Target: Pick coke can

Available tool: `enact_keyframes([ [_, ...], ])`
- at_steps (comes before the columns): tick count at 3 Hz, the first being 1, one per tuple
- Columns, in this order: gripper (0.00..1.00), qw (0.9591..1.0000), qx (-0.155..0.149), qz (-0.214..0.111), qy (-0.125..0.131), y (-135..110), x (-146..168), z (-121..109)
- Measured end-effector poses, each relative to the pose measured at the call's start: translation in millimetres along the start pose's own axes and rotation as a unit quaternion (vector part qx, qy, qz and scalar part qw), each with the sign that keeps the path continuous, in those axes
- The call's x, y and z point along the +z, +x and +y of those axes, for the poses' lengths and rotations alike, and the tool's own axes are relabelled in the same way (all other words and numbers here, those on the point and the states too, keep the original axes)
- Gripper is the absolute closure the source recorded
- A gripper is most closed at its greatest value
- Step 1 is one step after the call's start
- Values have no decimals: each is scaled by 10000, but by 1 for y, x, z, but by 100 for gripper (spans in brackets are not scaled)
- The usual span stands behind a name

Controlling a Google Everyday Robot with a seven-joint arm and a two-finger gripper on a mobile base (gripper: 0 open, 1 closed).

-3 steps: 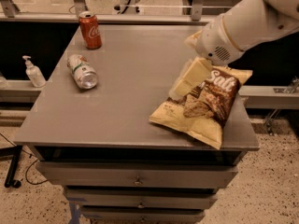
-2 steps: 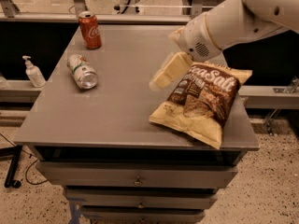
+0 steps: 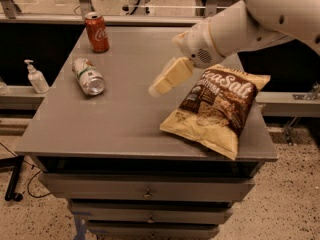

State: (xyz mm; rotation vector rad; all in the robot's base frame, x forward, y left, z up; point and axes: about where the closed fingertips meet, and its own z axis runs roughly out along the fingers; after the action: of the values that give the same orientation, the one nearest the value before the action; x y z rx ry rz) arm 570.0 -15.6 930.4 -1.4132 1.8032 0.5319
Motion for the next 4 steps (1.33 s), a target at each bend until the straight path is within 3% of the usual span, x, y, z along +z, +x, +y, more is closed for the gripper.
enact_keyframes([
  [1, 0, 9987, 46, -515, -14, -23, 53, -19],
  [2, 0, 9945, 33, -1048, 14, -54, 105, -46],
  [3, 0, 9899, -103, -1411, 49, -83, 148, -74],
  [4, 0, 9880, -290, -1516, 97, -98, 181, -105],
])
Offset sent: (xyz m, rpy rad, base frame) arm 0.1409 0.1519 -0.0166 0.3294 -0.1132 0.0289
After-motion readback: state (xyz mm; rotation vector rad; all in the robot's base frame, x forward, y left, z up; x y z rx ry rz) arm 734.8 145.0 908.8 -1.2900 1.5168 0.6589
